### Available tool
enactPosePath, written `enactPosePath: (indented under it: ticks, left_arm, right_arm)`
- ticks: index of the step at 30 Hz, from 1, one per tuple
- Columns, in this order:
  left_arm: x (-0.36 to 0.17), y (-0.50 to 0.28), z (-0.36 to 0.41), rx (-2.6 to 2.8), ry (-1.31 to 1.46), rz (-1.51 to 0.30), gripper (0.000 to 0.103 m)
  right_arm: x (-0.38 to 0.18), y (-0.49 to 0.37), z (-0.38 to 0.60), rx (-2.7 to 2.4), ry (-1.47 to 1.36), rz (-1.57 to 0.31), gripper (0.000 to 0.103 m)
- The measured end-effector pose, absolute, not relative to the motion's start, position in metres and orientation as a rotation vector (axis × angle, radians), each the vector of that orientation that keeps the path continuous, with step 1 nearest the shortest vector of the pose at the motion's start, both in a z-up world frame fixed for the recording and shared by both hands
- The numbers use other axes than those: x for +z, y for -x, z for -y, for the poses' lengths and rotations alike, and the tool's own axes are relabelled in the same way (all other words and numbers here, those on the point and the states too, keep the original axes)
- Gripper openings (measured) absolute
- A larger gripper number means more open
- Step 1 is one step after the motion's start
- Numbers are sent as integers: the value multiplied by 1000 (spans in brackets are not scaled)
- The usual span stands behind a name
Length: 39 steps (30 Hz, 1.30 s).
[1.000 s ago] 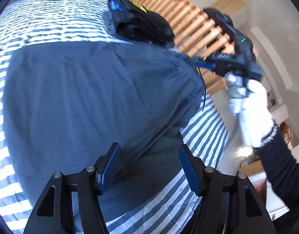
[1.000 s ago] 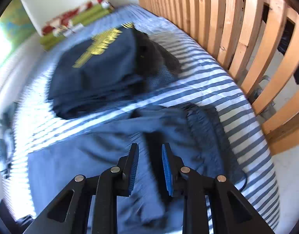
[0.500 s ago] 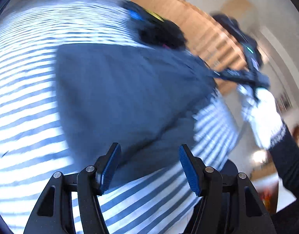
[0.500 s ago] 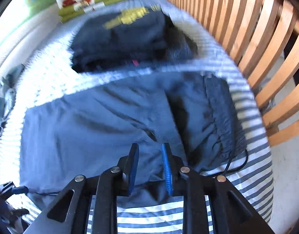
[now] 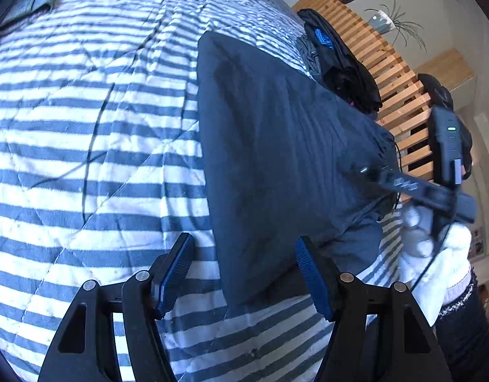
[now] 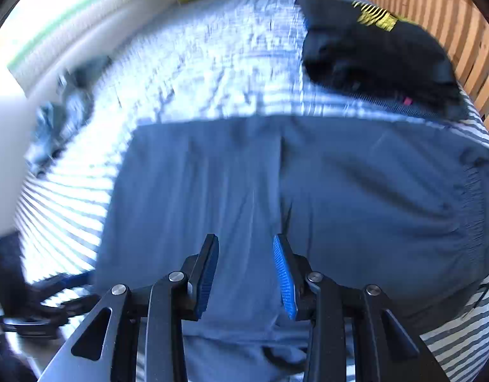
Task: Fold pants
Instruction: 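Grasp the folded pants edge with the left tool while the right tool grasps the corner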
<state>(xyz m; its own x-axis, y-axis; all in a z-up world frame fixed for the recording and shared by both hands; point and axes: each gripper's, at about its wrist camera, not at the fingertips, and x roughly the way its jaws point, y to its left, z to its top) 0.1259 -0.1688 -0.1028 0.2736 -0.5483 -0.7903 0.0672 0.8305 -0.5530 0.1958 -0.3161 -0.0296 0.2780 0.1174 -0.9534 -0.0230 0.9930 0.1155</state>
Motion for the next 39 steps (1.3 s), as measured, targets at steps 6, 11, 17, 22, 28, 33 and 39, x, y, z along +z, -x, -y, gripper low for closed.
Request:
enactPosePath:
  ticks: [6,11,17,22,28,33,39]
  left_arm:
    - [-103,-128,174,-433,459,-1230,53]
    - [-104,-126,171,-432,510,-1225,30]
    - [-105,-119,162,-441,564,-1183,15]
    - [-102,-119,162,-466,580,-1154,12]
    - [-98,-120,165,-496,571,-1131,12]
    - [-99,-122,162,-509,589,-1134,12]
    - [-102,-127,145,-452,680,-1124,65]
  right_arm:
    - [-17,-214,323,83,-162,-1309,32]
    - [30,-246,288,168,-164,-1247,36]
    - [16,-287,197,274,-145,-1383,39]
    - [-16,-312,144,268,-27,-1480,39]
    - [-51,-324,114,195,202,-1573,39]
    - [-65,-329,114,140,272,-1594,24]
    - [-67,-324,128,148,223,-1580,4]
